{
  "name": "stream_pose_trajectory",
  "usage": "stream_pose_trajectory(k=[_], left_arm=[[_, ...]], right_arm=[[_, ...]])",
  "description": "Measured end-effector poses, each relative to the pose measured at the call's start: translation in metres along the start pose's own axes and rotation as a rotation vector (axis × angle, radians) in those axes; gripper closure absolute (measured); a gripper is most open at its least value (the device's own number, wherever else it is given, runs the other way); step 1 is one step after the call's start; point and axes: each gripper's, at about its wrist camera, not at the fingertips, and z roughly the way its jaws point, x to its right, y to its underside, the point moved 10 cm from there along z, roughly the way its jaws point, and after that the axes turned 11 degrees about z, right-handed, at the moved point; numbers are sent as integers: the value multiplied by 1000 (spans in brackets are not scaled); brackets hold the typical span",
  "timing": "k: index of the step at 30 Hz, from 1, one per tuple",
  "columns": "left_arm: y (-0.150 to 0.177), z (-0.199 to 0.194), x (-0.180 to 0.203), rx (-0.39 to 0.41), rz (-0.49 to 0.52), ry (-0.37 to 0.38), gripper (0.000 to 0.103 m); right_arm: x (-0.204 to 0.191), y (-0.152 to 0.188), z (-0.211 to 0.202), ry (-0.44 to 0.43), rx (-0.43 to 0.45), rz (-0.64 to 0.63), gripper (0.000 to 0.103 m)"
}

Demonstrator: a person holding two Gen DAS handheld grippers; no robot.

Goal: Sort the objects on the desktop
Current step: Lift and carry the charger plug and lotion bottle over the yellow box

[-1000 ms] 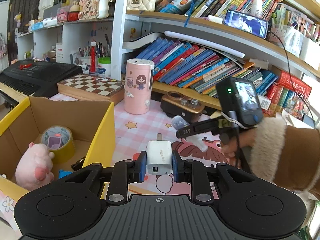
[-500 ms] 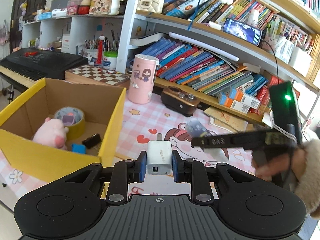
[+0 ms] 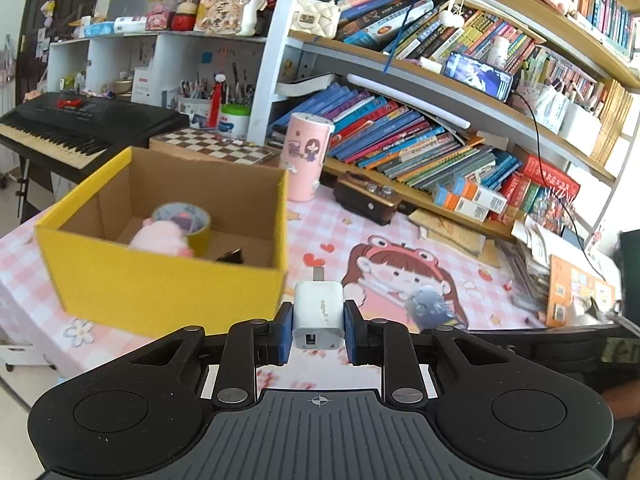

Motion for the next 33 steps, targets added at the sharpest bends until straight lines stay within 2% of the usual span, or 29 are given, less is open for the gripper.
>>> stream_pose_trajectory(k=[8,22,33], left_arm=[[30,-32,-30,-24,4,-2,79],[64,-76,-66,-39,-11,42,79],[77,-107,-89,-22,-25,30,79]], right_arm=[[-37,49,-14,35,-3,5,73],[-102,116,-24,25,-46,-16,73],[-140,144,-32,2,-61,-47,73]])
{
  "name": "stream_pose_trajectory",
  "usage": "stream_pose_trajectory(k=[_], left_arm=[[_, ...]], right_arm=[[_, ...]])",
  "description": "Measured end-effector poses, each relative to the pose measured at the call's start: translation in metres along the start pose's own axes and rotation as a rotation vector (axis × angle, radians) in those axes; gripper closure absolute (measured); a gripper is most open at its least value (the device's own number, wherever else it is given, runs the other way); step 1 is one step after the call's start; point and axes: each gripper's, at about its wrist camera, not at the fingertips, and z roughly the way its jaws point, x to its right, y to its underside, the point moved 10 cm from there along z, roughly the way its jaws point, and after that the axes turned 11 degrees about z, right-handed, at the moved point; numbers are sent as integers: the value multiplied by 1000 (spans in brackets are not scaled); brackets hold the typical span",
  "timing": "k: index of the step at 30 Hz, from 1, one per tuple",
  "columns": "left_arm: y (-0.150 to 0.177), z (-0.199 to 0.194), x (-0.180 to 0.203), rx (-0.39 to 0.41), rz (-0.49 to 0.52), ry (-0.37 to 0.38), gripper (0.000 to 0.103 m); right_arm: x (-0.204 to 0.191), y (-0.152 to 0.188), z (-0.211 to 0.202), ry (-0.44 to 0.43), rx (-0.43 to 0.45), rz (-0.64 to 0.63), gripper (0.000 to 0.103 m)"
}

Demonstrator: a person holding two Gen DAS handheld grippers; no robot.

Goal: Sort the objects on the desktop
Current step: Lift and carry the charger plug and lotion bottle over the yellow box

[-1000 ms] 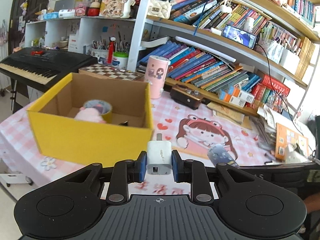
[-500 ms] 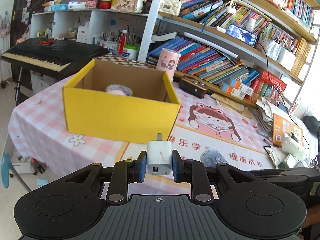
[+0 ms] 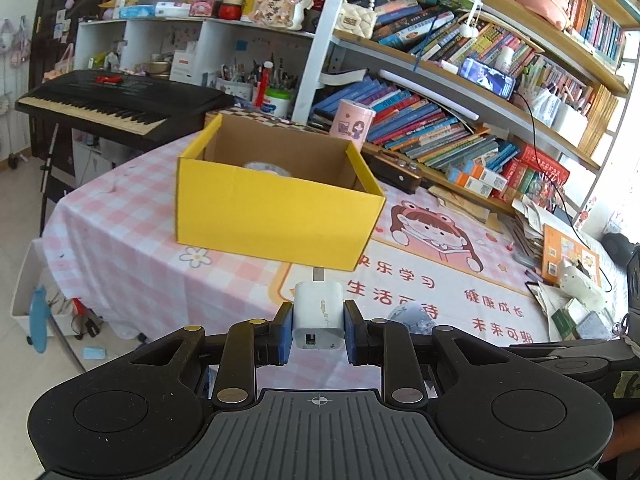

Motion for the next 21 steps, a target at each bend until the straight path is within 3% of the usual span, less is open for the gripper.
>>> stream_pose_trajectory(k=[21], left_arm=[[-1,-24,-31,53,-33,-44,79]], right_arm=[[-42,6,5,-36,-1,-64,73]])
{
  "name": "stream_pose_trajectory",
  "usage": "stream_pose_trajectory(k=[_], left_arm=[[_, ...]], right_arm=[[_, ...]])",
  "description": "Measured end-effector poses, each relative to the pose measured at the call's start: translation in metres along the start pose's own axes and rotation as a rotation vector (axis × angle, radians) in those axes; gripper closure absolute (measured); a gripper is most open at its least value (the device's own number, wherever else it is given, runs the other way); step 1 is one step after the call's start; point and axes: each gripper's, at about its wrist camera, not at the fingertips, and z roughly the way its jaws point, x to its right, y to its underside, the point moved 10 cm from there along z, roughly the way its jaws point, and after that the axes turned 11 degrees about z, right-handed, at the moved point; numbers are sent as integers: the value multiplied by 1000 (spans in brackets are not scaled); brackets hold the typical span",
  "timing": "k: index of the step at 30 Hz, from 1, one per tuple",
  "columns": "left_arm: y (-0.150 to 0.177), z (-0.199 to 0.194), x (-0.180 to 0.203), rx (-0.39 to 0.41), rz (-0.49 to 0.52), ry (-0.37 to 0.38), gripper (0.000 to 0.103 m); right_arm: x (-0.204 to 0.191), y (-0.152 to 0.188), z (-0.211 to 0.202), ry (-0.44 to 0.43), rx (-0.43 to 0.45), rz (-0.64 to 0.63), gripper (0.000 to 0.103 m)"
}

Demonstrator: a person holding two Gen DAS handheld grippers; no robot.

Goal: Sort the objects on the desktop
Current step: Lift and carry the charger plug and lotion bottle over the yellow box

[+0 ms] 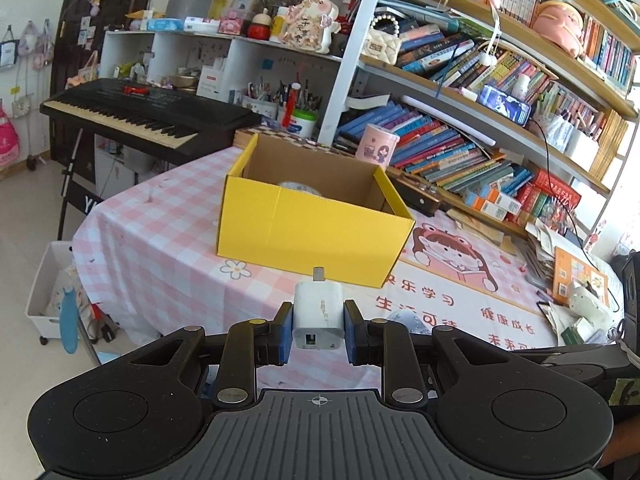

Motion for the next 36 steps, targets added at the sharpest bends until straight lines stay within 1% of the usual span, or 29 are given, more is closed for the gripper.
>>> stream_pose_trajectory(k=[9,18,28,36], left_arm=[[-3,10,0,-10,-8,10,79],[-23,30,-3,4,-6,-9,79],[-57,60,-4,31,-8,-33,79],[-96,89,-6,70,-6,-64,79]], right_arm=[[10,-8,5,19,-6,11,73],[17,-39,16,9,32,7,73],[24,-90,33,-33,52,15,73],[24,-146,41,-100,104,17,73]])
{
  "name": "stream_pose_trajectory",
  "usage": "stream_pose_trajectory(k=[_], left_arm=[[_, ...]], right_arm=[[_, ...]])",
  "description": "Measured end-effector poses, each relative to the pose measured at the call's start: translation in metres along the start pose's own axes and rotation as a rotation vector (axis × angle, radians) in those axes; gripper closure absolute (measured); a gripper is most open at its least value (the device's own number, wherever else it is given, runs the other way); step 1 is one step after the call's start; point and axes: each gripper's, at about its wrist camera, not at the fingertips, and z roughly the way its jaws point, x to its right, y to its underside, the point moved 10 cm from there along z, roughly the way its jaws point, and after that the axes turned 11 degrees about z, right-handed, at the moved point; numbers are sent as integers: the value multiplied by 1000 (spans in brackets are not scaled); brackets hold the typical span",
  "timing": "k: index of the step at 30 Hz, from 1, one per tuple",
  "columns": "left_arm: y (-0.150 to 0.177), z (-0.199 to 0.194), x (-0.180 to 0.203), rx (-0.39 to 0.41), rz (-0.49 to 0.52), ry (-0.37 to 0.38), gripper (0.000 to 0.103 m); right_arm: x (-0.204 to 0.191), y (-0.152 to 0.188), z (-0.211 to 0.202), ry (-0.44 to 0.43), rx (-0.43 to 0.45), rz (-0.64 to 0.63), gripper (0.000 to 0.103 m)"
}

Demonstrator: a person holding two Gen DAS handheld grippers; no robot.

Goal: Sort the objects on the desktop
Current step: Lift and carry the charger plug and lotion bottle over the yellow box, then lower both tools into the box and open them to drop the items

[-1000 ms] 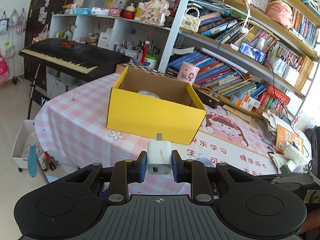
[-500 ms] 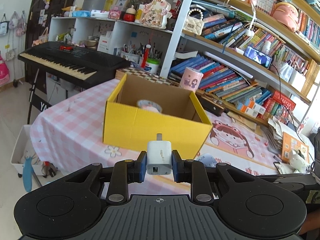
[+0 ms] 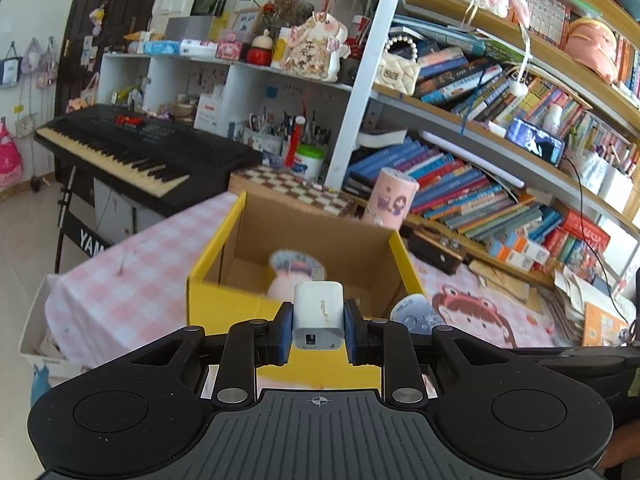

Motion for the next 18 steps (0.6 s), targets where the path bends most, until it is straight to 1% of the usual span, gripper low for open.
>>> stream_pose_trajectory(k=[6,10,13,16,18], left_arm=[[-33,28,-2,34,32,-36,79],[-43,56,-7,18,47,-70,79],[-44,80,-12,-10,58,-93,79],[-37,103,-22,-53,66,-120,79],[-33,115,-30,-81,46,-133,79]], right_arm=[[-2,-48,14,-48,53,-6,73],[1,-74,34,-44,74,-25,73],[5,-84,56,-25,63,-44,73],[12,-87,86,12,26,-71,73],[14,-85,106,35,-11,-102,73]])
